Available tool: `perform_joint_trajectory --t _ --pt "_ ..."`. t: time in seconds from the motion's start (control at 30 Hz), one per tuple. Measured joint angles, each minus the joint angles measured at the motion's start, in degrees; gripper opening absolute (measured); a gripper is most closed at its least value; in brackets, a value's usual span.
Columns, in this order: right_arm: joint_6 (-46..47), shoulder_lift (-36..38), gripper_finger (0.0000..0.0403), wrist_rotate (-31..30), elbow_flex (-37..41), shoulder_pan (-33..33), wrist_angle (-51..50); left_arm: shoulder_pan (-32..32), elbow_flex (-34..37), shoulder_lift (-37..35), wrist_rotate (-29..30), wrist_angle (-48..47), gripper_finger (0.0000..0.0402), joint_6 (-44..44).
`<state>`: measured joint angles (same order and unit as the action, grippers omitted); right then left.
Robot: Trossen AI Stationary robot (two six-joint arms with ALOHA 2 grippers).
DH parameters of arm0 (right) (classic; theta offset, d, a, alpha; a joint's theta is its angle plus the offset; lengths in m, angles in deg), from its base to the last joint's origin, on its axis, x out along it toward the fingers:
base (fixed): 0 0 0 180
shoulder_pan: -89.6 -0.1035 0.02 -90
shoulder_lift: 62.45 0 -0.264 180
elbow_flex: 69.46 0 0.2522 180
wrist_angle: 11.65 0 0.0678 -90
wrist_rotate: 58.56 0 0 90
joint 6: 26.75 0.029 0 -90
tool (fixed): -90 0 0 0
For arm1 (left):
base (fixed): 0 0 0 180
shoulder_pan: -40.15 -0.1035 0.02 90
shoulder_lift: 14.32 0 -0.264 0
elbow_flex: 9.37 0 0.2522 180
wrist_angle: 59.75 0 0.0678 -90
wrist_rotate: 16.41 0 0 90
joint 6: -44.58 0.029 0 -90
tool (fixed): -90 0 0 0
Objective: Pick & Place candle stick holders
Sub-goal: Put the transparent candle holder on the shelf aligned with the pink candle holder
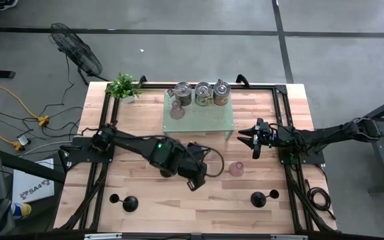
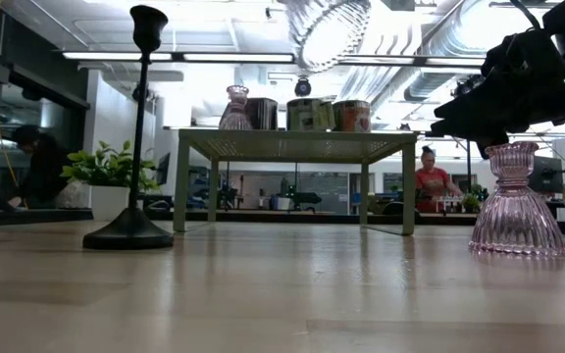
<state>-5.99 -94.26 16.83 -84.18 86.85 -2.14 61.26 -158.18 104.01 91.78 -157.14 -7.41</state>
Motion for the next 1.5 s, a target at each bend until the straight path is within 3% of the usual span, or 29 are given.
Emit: perform_joint_trajectory --t 0.87,1.3,1.5 --pt "0.0 0.0 0.0148 0.0 0.0 0.02 -0.39 -16.72 0.04 -2.57 0.01 -2.0 0.0007 16.23" --pt "0.0 -0.01 0.0148 0.0 -0.02 0.0 -0.65 -24.97 0.04 -4.16 0.81 -4.41 0.0007 36.38" --pt "0.0 -0.01 0.0148 0.0 -0.02 0.02 -0.69 -26.15 0.04 -4.14 1.0 -2.08 0.0007 50.27"
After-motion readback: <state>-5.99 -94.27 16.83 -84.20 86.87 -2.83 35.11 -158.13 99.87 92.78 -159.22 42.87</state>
